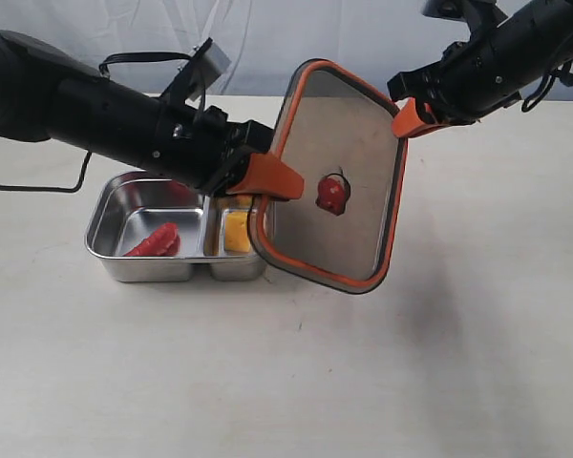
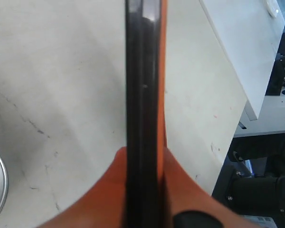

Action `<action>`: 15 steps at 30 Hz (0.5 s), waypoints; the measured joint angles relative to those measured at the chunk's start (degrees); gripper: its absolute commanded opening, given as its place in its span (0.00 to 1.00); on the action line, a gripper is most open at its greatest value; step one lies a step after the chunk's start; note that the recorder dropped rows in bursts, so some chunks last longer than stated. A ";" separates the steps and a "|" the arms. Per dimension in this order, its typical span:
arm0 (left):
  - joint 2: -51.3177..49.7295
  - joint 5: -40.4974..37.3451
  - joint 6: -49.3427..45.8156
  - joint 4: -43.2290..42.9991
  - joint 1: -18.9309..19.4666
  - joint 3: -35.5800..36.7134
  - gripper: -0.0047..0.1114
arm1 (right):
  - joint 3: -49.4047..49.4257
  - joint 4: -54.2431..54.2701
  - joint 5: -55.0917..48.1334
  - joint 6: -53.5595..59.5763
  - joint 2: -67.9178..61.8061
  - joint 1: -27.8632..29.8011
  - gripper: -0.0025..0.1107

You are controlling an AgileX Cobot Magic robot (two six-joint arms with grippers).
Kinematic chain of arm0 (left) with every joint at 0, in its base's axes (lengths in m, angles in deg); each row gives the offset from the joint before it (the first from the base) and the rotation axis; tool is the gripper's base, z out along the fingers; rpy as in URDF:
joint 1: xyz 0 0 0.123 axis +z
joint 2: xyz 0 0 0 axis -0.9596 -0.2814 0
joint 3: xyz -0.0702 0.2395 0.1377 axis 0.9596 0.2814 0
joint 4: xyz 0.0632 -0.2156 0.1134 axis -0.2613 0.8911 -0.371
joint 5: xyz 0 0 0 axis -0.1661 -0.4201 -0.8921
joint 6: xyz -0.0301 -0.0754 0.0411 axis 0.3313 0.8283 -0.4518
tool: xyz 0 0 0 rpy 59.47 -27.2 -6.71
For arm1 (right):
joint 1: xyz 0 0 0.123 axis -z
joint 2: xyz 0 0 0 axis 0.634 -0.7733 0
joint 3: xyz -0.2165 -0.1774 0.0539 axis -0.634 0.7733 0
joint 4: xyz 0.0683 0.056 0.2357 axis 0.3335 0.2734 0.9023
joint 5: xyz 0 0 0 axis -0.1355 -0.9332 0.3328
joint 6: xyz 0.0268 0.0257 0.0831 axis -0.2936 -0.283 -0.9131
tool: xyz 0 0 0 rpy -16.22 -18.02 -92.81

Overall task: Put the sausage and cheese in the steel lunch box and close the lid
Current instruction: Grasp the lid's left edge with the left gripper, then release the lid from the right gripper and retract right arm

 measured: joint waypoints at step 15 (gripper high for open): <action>0.00 -0.21 -1.29 -1.60 1.55 -1.15 0.04 | 0.00 -4.34 -1.70 -0.65 0.28 0.00 0.40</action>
